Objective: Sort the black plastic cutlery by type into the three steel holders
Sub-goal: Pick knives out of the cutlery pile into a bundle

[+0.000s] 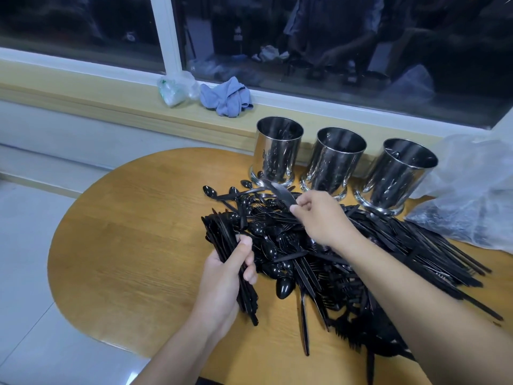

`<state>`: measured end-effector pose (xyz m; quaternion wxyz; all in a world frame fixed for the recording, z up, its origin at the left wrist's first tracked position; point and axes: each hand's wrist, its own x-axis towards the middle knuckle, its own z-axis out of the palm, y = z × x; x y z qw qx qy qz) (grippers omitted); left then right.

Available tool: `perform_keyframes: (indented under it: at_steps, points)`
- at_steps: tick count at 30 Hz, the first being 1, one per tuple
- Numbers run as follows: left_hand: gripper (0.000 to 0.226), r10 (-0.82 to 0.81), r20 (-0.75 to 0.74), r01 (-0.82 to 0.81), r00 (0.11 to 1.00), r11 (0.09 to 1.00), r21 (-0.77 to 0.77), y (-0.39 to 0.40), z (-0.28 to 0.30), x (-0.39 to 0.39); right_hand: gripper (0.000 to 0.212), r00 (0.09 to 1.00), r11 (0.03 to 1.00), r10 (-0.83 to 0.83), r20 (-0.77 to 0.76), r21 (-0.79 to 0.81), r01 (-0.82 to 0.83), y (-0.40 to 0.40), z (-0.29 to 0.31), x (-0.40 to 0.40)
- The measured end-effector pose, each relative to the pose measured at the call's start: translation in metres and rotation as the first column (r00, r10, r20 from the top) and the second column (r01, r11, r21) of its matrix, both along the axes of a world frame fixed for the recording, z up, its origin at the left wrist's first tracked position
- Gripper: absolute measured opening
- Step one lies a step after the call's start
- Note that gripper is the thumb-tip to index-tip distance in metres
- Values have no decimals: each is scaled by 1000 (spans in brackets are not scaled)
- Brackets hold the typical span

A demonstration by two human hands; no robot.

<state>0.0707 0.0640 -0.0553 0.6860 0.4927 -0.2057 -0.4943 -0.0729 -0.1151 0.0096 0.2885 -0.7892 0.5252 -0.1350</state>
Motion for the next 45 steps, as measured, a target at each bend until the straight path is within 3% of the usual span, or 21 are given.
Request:
perform_keyframes:
  at_steps: [3,5,9,12,16,20,22,24,27,30,33,37,41,45]
  points:
    - [27,-4,23,4,1000,1000,6,-4,8,-7,43,971,983,36,237,167,-77,51,19,-21]
    - [31,-14,44,14,999,1000,-15,-2,12,-13,38,946,965,78,316,214,-151,80,17,-32]
    - [19,-59,127,67,990,996,-63,3,12,-28,31,899,940,166,406,209,-268,117,0,-39]
    - [26,-48,217,52,975,999,-12,5,11,-35,27,873,962,136,468,149,-229,126,-15,-38]
    - [21,-18,363,33,932,999,-38,7,10,-29,7,861,985,48,506,118,-124,122,-19,-47]
    - [20,-20,524,78,852,993,-88,4,-3,-23,13,827,995,-9,562,83,-46,119,-10,-51]
    - [1,-30,534,119,845,984,-133,3,-11,-28,26,805,994,50,591,45,-95,124,-4,-48]
    - [23,-38,510,147,859,974,-175,4,-14,-37,48,812,985,160,561,-40,-166,131,0,-44]
    - [24,-92,348,174,933,962,-210,6,-13,-51,69,893,937,328,309,-227,-265,139,6,-36]
    - [19,-58,377,125,924,980,-157,7,-21,-50,55,919,847,385,78,-426,-319,137,1,-23]
    - [15,-112,542,151,833,988,-28,6,-35,-42,29,936,800,350,-26,-512,-314,128,-10,-12]
    - [6,-147,646,140,749,988,63,5,-49,-33,23,938,834,338,74,-485,-263,120,-19,-7]
    - [24,-150,727,125,670,988,89,9,-43,-33,23,912,889,336,235,-397,-226,115,-21,-9]
    - [26,-194,724,172,661,979,105,12,-39,-36,24,883,961,238,404,-229,-155,109,-24,-12]
